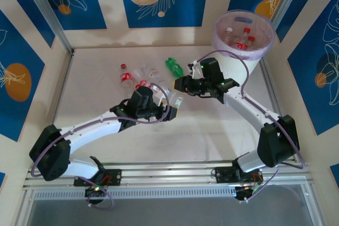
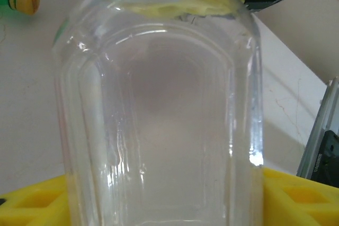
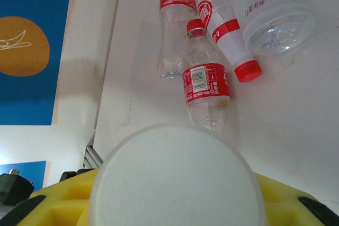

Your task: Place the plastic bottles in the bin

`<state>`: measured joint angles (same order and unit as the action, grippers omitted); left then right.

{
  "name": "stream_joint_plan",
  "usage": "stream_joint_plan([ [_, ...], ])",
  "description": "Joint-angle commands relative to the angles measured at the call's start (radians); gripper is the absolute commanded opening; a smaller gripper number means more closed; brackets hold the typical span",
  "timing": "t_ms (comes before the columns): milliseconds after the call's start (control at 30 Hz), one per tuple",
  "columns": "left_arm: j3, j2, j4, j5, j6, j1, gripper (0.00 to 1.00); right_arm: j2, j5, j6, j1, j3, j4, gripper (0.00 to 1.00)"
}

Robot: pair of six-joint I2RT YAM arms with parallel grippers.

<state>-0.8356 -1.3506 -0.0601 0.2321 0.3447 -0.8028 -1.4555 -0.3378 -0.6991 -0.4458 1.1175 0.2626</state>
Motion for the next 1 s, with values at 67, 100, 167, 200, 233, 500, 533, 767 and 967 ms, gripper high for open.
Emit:
stream_joint_plan([
  [67, 0.001, 0.002, -0.027, 0.009, 0.004, -0.005, 0.99, 0.013, 0.030, 0.022, -0.004, 0.028, 0.000, 0.21],
  [100, 0.003, 0.004, -0.026, 0.010, 0.004, -0.005, 1.00, 0.017, 0.041, 0.027, -0.004, 0.032, 0.001, 0.21],
  [167, 0.008, 0.011, -0.025, 0.011, 0.005, -0.003, 1.00, 0.030, 0.074, 0.045, -0.004, 0.049, 0.002, 0.20],
  [200, 0.013, 0.018, -0.024, 0.007, 0.006, -0.004, 1.00, 0.040, 0.098, 0.062, -0.004, 0.064, 0.011, 0.19],
  [233, 0.020, 0.025, -0.023, 0.001, 0.008, -0.003, 1.00, 0.049, 0.130, 0.084, -0.004, 0.083, 0.021, 0.19],
  [500, 0.102, 0.127, -0.029, -0.051, 0.047, 0.011, 1.00, 0.123, 0.480, 0.358, -0.005, 0.264, 0.072, 0.18],
  [533, 0.112, 0.137, -0.029, -0.056, 0.053, 0.014, 1.00, 0.130, 0.517, 0.398, -0.004, 0.279, 0.061, 0.18],
  [767, 0.151, 0.151, -0.030, -0.080, 0.096, 0.022, 1.00, 0.137, 0.696, 0.618, 0.032, 0.341, -0.097, 0.18],
  [967, 0.152, 0.124, -0.054, -0.061, 0.111, 0.024, 1.00, 0.094, 0.681, 0.630, 0.149, 0.405, -0.208, 0.17],
])
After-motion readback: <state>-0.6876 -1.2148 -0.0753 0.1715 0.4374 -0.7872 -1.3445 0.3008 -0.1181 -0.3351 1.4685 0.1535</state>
